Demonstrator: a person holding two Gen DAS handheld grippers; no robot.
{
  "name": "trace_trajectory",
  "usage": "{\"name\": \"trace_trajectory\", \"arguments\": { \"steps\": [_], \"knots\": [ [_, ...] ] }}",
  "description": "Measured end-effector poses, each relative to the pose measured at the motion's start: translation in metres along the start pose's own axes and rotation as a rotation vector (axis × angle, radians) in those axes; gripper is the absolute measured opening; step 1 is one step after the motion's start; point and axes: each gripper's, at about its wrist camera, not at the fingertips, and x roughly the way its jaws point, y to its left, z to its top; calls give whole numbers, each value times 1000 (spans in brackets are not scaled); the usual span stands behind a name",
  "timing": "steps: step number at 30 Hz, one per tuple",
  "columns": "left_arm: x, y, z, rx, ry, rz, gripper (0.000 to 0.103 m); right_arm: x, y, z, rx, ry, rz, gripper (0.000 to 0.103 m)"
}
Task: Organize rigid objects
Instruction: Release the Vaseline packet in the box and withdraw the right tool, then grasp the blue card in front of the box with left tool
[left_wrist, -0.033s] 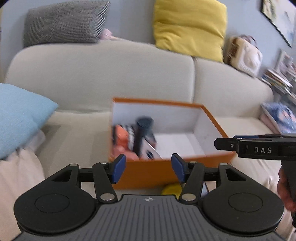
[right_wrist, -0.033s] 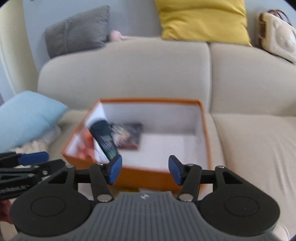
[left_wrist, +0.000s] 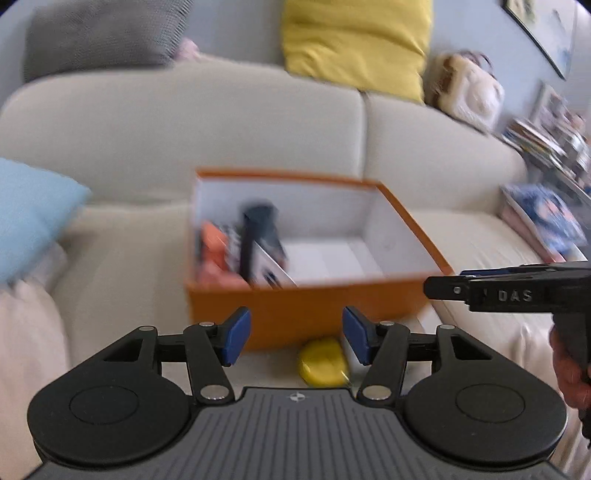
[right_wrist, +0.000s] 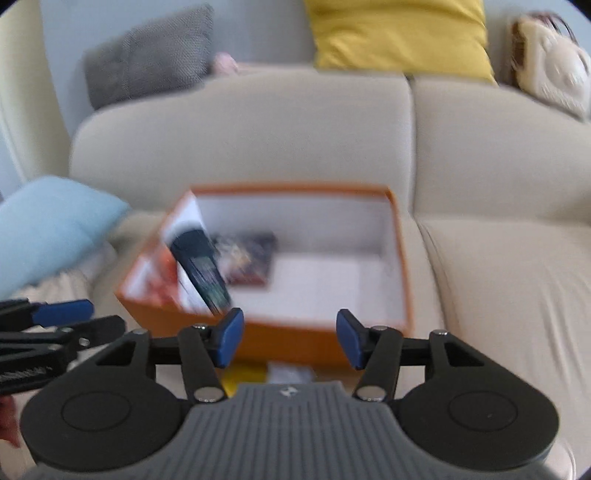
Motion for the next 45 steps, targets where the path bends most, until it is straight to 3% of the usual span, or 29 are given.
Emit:
{"name": "trace_trajectory", "arguments": {
  "steps": [5, 9, 12, 14, 20, 24, 27, 32, 37, 45],
  "knots": [
    [26, -31, -25, 114, 142, -91, 67, 17, -34, -38, 51, 183, -52, 57],
    [50, -53, -39, 213, 226, -117, 67, 31, -46, -64, 75, 303, -20, 56],
    [63, -65, -46, 304, 239, -144, 67, 37, -50, -69, 96, 310, -20, 55],
    [68, -72, -53, 365, 263, -167, 67, 43, -50, -68, 88, 312, -31, 46],
    [94, -89, -61, 550, 331, -256, 69, 43, -50, -74, 46, 322, -10, 44],
    [116, -97, -65, 634, 387, -269, 67, 44, -57, -78, 75, 314, 4, 40],
    [132, -100, -64, 639, 451, -277, 59, 48, -60, -78, 89, 307, 12, 39],
    [141, -109, -66, 640, 495, -314, 61, 56, -59, -80, 72, 313, 14, 39],
    [140, -115, -75, 614, 475, -324, 60, 62, -62, -78, 85, 313, 23, 39],
    [109, -111, -79, 537, 466, -316, 28, 60, -62, -78, 78, 312, 17, 36]
  ]
}}
